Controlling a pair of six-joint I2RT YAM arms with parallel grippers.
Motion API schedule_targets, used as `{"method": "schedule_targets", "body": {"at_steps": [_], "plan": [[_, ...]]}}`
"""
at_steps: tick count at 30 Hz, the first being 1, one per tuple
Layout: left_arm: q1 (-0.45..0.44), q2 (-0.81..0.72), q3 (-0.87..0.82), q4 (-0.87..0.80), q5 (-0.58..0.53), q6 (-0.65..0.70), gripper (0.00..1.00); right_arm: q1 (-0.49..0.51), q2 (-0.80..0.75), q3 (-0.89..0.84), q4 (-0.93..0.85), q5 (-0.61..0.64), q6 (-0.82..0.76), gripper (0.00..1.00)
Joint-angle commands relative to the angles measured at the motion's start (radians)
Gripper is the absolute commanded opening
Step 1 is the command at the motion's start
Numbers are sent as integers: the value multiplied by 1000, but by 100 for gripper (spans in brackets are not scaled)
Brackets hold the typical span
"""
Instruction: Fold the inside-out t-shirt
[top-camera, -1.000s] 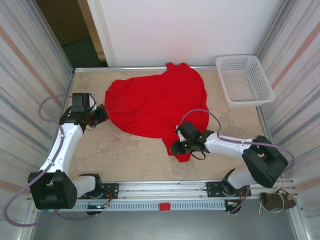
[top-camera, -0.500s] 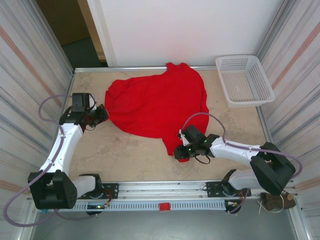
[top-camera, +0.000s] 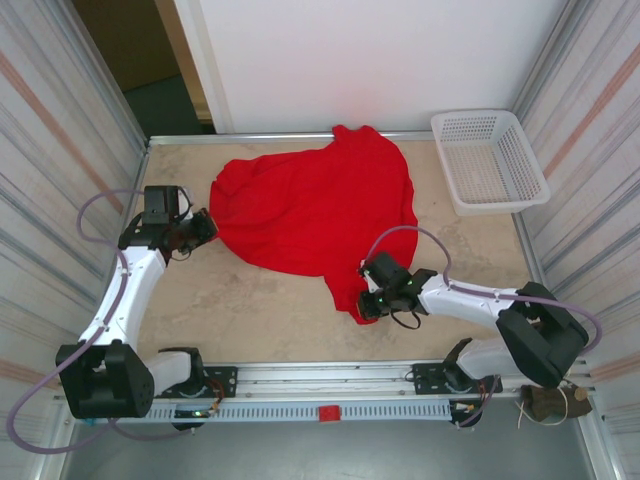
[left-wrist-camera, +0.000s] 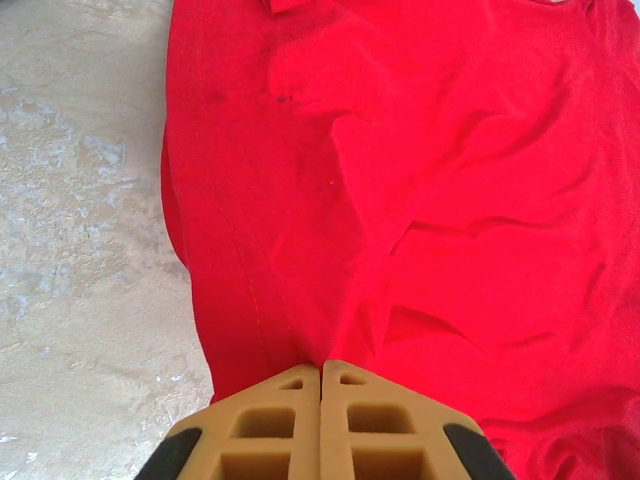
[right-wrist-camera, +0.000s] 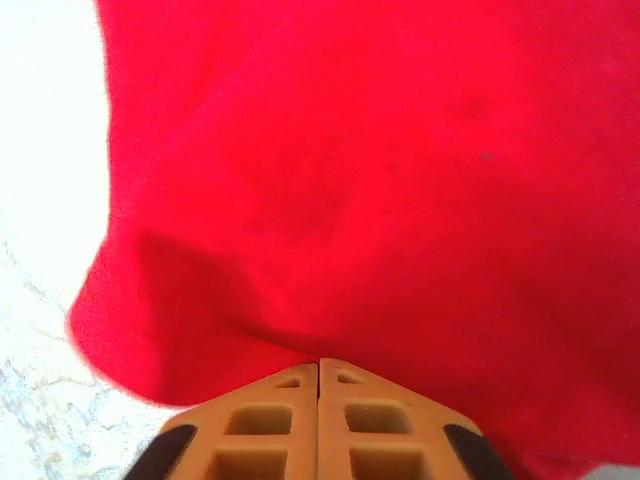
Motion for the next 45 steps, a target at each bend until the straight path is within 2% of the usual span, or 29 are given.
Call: {"method": "schedule_targets", "body": {"at_steps": [1, 6, 9, 13, 24, 35, 45], "plan": [[14, -28, 29, 5, 3, 9, 0, -7, -67, 20, -91, 37, -6, 0], [51, -37, 71, -5, 5, 24, 0, -36, -316, 182, -363, 223, -15, 0], [83, -48, 100, -7, 22, 25, 0, -107, -478, 304, -479, 366, -6, 0], [109, -46, 141, -9, 38, 25, 0, -241, -554, 390, -509, 323, -30, 0], [114, -48, 218, -19, 73, 28, 0, -373, -572, 440, -434, 236, -37, 0], [114, -19, 392, 1, 127, -32, 0, -512, -394, 815, -341, 130, -79, 0], [114, -38, 435, 46, 194, -93, 0, -616, -281, 1054, -318, 53, -69, 0]]}}
